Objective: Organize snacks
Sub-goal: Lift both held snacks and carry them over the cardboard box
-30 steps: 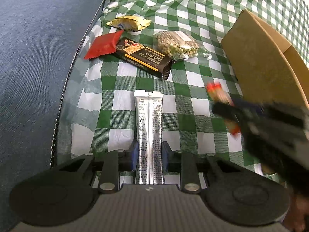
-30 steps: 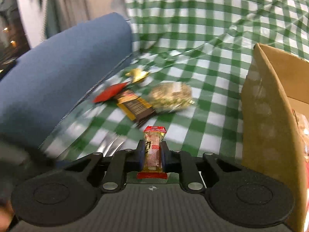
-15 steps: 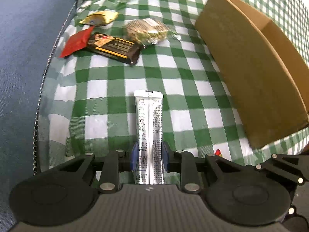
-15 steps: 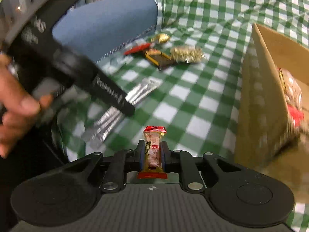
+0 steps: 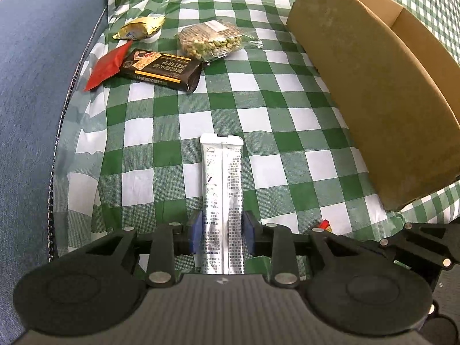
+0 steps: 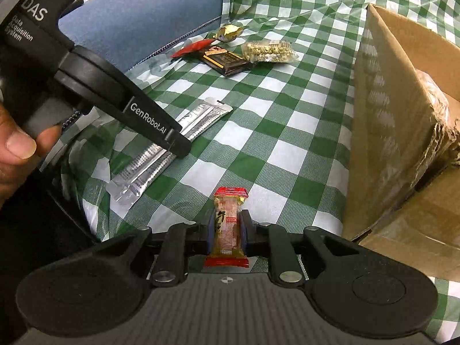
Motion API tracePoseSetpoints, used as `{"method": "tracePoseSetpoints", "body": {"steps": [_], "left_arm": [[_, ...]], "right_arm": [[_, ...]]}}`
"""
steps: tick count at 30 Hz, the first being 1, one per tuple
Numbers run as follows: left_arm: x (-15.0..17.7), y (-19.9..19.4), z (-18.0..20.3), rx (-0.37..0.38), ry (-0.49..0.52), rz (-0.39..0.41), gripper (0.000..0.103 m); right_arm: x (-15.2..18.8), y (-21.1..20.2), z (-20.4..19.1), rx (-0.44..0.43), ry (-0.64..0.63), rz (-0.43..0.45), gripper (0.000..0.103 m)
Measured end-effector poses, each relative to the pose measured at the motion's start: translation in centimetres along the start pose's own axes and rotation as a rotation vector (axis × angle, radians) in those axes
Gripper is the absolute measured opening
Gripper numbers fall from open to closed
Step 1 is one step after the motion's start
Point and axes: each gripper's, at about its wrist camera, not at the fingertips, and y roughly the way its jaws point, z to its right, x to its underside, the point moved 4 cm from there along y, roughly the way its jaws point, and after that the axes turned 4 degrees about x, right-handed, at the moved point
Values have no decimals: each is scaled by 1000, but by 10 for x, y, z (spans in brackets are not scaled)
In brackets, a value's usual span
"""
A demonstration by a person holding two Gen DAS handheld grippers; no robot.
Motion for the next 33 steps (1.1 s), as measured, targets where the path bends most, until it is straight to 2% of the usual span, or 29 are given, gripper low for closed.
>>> {"method": "tracePoseSetpoints", "body": {"steps": [7, 12, 14, 15, 18, 25, 33], "left_arm": [[0, 1, 0, -7, 5, -5, 36], [0, 3, 2, -12, 17, -11, 36], [0, 4, 2, -14, 21, -14, 36], [0, 5, 2, -14, 22, -15, 35], [1, 5, 4, -18, 29, -17, 35], [1, 1, 5, -21, 43, 7, 28], [1, -22, 4, 11, 29, 121, 27]], "right_arm": [[1, -1, -3, 37, -47, -18, 30], [3, 0, -3, 44, -69, -21, 30], [3, 0, -4, 44, -75, -19, 27], [3, 0, -4, 42, -77, -17, 19], [2, -2, -4, 45, -73, -6, 18], [-6, -18, -2, 46, -45, 76, 18], [-10, -45, -1, 55, -42, 184, 18]]}}
